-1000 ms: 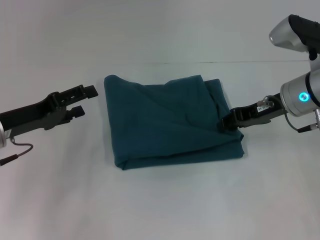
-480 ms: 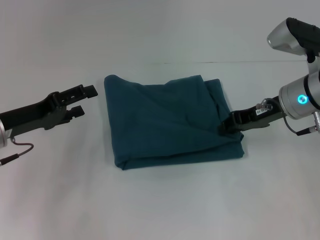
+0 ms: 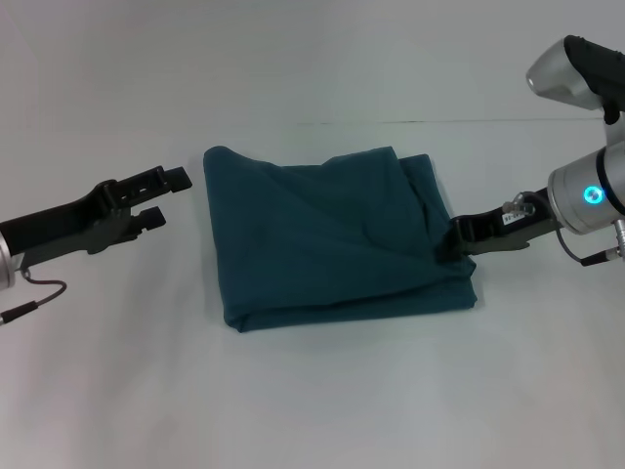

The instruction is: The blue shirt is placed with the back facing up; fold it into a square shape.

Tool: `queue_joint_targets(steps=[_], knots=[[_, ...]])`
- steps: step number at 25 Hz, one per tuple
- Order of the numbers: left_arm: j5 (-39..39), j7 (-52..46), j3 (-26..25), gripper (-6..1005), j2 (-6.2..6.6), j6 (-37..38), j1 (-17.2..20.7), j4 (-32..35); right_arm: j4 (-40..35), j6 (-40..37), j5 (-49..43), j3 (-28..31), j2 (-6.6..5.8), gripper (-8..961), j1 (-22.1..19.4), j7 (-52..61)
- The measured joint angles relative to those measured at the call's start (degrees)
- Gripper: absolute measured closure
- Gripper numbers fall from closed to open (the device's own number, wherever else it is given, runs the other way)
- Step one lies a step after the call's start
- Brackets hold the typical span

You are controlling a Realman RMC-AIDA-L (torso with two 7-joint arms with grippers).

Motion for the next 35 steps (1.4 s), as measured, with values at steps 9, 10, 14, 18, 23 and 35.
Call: queue_joint_targets(steps=[9, 10, 14, 18, 23, 35], knots=[[-0.1, 0.0, 0.0, 49, -0.04, 0.0, 0.3, 0.0, -5.3, -3.6, 0.2, 3.4, -0.92, 927, -2.9, 1.7], [-0.1, 0.0, 0.0, 49, -0.05, 0.0, 0.3, 0.0, -6.1, -4.0, 0.2, 3.5, -0.93, 921, -3.3, 1.9], [-0.1, 0.0, 0.0, 49, -0.05, 0.0, 0.3, -0.1, -6.3, -4.6, 1.6, 3.4, -0.99, 895, -3.8, 2.0], [-0.1, 0.0, 0.0, 49, -0.05, -0.1, 0.0, -0.2, -4.5, -4.3, 1.7, 2.5, -0.68, 870, -2.6, 1.6], [-0.1, 0.0, 0.0, 49, -0.05, -0.1, -0.1, -0.6, -2.8, -1.8, 1.6, 1.1, -0.31, 839, -1.9, 1.5], [-0.1, 0.1, 0.0, 50, -0.05, -0.2, -0.1, -0.7, -2.1, 0.1, 1.9, 0.7, 0.63, 713, -1.3, 1.5]])
